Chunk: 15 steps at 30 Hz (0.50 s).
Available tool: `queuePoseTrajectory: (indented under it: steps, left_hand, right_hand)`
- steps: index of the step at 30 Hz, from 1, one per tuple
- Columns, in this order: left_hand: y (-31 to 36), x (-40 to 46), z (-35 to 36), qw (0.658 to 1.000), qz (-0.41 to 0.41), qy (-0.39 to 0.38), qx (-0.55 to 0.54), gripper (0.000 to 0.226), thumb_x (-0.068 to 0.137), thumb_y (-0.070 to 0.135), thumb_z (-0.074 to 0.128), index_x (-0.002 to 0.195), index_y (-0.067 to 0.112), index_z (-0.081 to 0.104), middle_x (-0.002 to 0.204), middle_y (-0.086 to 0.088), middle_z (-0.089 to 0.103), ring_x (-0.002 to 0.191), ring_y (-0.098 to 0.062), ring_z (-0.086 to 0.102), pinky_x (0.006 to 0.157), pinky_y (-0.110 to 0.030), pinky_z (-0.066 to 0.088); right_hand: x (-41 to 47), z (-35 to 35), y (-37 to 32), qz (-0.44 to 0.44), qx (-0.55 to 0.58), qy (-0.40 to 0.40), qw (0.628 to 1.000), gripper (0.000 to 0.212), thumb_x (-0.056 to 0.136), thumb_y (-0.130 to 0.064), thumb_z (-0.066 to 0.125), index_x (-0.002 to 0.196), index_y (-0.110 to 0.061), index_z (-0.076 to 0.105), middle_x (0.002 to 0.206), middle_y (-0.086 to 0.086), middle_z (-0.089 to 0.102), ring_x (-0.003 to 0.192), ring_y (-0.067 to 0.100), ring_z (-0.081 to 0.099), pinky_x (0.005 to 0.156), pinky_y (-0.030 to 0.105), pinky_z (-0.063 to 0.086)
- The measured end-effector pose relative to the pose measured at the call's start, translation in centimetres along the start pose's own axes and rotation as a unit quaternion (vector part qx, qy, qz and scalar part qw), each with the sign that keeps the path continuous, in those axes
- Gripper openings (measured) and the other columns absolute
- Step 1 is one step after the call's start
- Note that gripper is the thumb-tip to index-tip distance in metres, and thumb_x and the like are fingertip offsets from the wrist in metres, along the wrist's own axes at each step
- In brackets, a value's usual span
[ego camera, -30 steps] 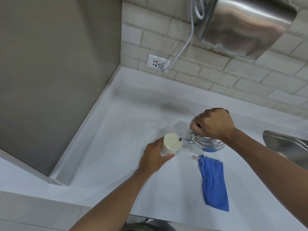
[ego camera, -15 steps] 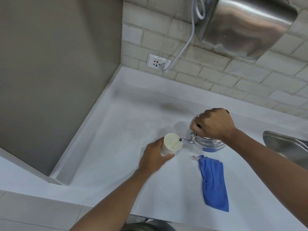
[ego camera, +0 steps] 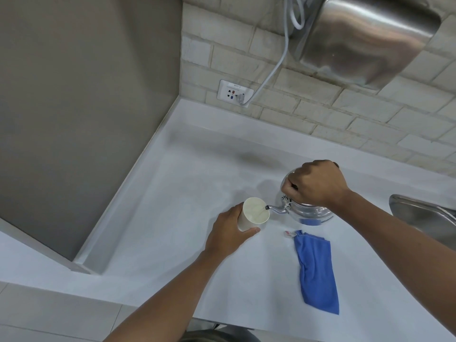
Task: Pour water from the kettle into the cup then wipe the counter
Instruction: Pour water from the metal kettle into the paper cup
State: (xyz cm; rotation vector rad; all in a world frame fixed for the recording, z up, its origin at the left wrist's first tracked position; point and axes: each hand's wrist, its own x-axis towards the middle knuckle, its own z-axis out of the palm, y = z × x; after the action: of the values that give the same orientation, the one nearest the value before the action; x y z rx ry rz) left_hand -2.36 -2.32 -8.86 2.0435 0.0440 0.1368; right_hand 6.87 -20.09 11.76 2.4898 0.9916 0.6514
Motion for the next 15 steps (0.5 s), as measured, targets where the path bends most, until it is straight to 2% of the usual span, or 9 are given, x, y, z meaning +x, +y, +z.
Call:
queuePoseTrajectory:
  steps: [6,15]
  left_hand:
    - [-0.13,0.02,0.1,1.0,0.001,-0.001,0.001,0.075,0.071,0.066,0.079,0.136,0.04,0.053,0.124,0.022,0.066,0.109,-0.002,0.062,0.091,-0.029,0.054]
    - [-0.13,0.01,0.12,1.0,-0.006,-0.003,0.002,0.076,0.07,0.067,0.078,0.136,0.041,0.052,0.124,0.023,0.066,0.109,-0.001,0.062,0.09,-0.028,0.055]
  right_hand:
    - [0.1,0.08,0.08,-0.007,0.002,-0.009,1.0,0.04,0.075,-0.022,0.053,0.043,-0.012,0.031,0.041,-0.002,0.021,0.037,0.021,0.018,0.052,0.018,0.018]
    - [0.22,0.05,0.02,-0.009,-0.004,-0.011,1.0,0.039,0.076,-0.023,0.049,0.045,-0.013,0.028,0.042,-0.002,0.02,0.037,0.022,0.018,0.052,0.019,0.022]
